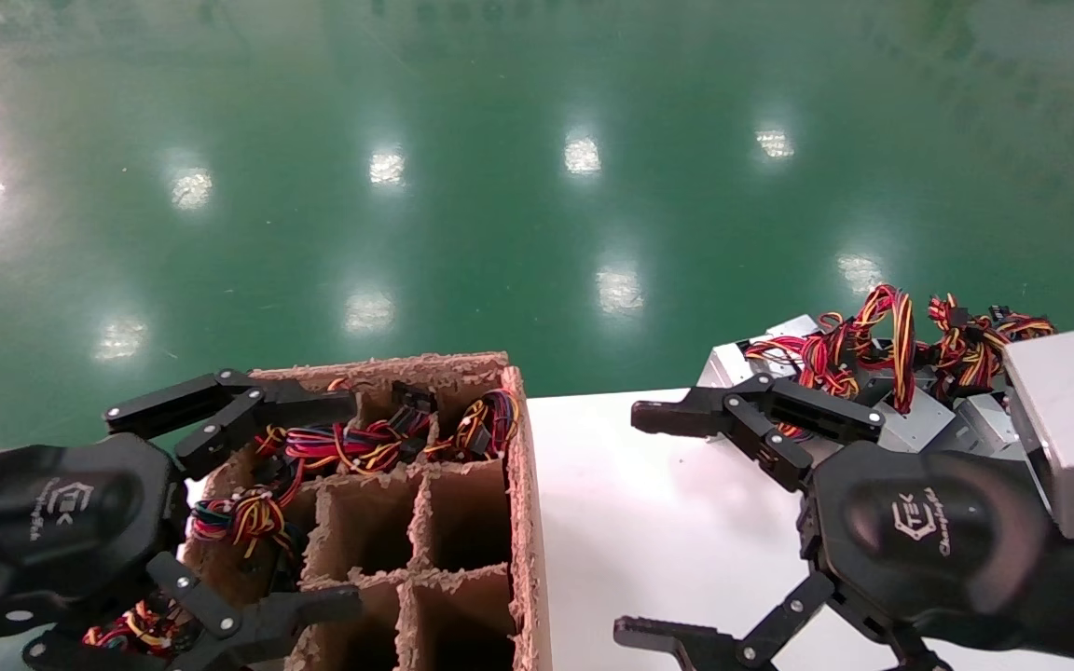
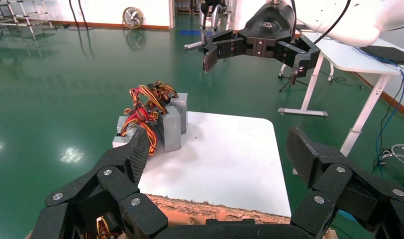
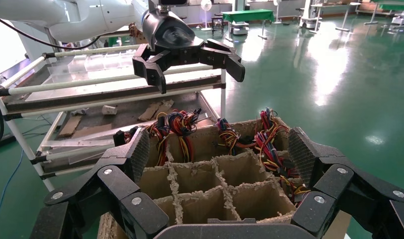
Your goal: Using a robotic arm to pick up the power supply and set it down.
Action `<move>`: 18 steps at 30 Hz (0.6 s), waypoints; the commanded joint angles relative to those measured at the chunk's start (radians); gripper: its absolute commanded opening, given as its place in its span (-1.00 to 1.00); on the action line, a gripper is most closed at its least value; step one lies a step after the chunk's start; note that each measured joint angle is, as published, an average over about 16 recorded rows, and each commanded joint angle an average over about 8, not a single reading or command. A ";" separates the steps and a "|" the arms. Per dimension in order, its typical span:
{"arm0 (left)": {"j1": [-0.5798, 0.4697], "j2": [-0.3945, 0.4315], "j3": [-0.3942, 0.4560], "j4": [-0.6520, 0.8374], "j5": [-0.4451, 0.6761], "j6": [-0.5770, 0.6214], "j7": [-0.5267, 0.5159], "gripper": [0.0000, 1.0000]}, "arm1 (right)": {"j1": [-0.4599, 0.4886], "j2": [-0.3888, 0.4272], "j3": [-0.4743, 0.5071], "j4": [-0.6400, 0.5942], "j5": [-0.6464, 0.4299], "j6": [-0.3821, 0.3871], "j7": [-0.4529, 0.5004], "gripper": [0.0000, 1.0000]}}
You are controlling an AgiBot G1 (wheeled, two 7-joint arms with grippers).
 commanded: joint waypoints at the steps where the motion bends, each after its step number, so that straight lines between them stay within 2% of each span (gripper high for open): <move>1: 0.000 0.000 0.000 0.000 0.000 0.000 0.000 1.00 | 0.000 0.000 0.000 0.000 0.000 0.000 0.000 1.00; 18: 0.000 0.000 0.000 0.000 0.000 0.000 0.000 1.00 | 0.000 0.000 0.000 0.000 0.000 0.000 0.000 1.00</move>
